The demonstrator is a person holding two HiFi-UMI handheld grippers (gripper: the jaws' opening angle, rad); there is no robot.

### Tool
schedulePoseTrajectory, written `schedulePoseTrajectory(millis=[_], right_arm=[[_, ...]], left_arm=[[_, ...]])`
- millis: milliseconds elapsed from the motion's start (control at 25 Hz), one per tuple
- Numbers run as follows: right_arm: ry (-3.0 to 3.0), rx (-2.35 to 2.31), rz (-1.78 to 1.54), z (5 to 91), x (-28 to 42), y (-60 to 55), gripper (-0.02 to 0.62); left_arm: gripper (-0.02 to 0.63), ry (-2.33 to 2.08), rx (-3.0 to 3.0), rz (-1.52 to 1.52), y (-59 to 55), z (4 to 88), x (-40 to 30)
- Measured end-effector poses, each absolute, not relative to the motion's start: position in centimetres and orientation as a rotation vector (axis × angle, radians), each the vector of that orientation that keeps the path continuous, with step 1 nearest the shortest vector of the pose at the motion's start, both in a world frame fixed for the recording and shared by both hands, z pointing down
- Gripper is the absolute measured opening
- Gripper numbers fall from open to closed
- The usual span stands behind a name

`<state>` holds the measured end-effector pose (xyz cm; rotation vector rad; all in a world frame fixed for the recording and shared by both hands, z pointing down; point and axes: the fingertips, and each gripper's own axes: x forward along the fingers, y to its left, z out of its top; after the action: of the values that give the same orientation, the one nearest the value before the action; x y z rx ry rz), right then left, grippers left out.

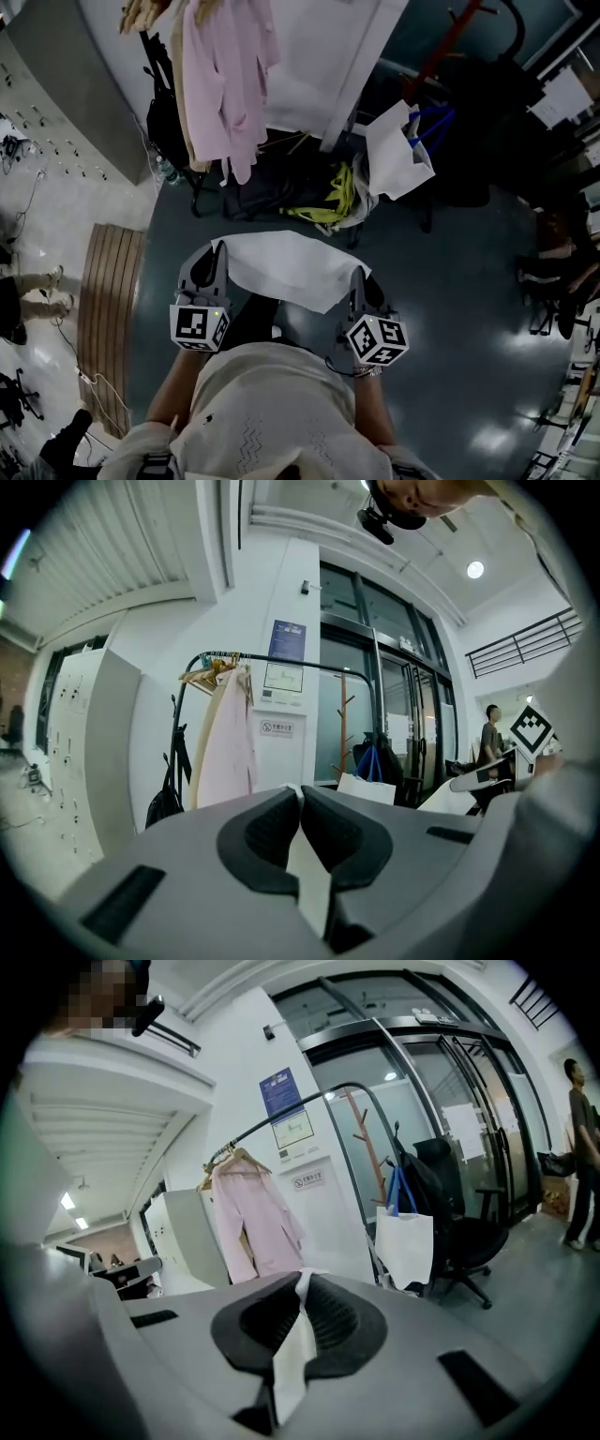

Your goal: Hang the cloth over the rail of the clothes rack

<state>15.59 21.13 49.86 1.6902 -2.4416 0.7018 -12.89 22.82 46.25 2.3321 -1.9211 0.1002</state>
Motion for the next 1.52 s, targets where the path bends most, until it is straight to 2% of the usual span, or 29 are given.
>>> schedulePoseTrajectory(millis=[200,440,600,920,1520], right_arm=[[-2.465,1.733,0.735,48.3,17.0,13.8,0.028],[-2.536,1.750,0.615,43.5,16.2,2.6,0.028],[-2.600,1.817,0.556,38.2,15.9,-4.2,0.028],[-2.779,1.825,0.355,25.9,12.7,-14.8,0.028],[-2.961,1.923,-0.034,7.1,15.4,-22.3,0.028]], left_arm=[[0.017,-1.935,2.350,0.084,15.1,45.4,-13.1],[0.017,-2.000,2.389,-0.032,4.7,42.1,-15.5],[0.017,-2.029,2.434,-0.154,-1.7,37.9,-16.6],[0.017,-2.198,2.540,-0.194,-12.3,26.2,-20.8],[0.017,-2.340,2.825,-0.416,-18.5,7.3,-18.5]])
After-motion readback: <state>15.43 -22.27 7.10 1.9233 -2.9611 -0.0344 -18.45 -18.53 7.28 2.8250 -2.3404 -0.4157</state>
